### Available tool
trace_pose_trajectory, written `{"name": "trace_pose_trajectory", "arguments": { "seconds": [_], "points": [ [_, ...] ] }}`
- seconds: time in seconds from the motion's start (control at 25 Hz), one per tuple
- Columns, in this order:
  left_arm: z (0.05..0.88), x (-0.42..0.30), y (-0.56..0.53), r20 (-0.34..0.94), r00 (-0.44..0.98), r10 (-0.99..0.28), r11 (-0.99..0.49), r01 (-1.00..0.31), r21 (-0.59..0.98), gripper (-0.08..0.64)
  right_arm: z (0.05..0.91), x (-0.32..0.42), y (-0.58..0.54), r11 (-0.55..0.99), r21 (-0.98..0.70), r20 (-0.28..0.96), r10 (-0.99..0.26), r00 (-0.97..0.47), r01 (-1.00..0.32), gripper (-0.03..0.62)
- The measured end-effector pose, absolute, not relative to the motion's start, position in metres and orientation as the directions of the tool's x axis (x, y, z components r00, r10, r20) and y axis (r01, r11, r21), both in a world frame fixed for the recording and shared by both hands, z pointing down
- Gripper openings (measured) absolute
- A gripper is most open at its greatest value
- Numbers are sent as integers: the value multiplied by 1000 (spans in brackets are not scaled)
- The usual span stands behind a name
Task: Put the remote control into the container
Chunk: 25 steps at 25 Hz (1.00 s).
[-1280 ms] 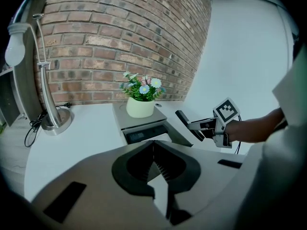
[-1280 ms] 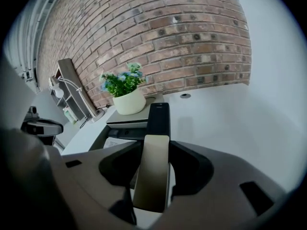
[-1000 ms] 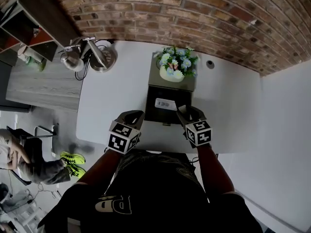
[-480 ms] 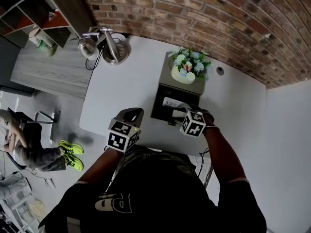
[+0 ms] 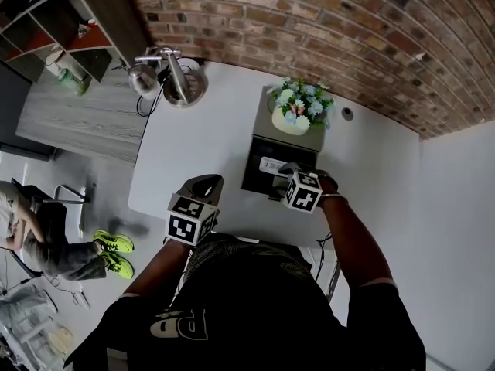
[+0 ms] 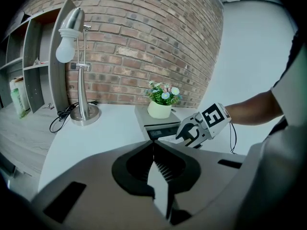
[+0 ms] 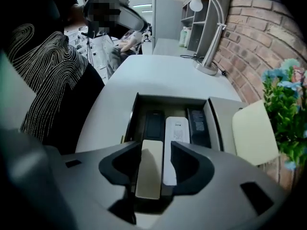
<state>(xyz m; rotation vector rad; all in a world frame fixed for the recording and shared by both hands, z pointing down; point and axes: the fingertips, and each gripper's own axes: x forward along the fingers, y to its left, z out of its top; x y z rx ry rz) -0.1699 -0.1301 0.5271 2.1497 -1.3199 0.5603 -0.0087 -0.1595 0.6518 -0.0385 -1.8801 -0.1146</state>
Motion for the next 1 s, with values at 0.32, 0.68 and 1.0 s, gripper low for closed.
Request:
{"name": "trace_pose_trajectory", "arguments": {
  "seconds": [0.32,0.68,1.0],
  "points": [
    [511,-154,-130,570,521,-636,-494,-842,218,8,583,-15,-171,844,-47,728,-337,-597,-534,191],
    [503,-110,-96,537,682,-496,-706,-677,207,8,521,27,-107,334,-430,507,-680,-530,-839,8],
    [463,-79,-75,465,726,-507,-745,-641,187,8,460,11,-75,471,-349,380,-720,-581,-811,8]
  ]
}}
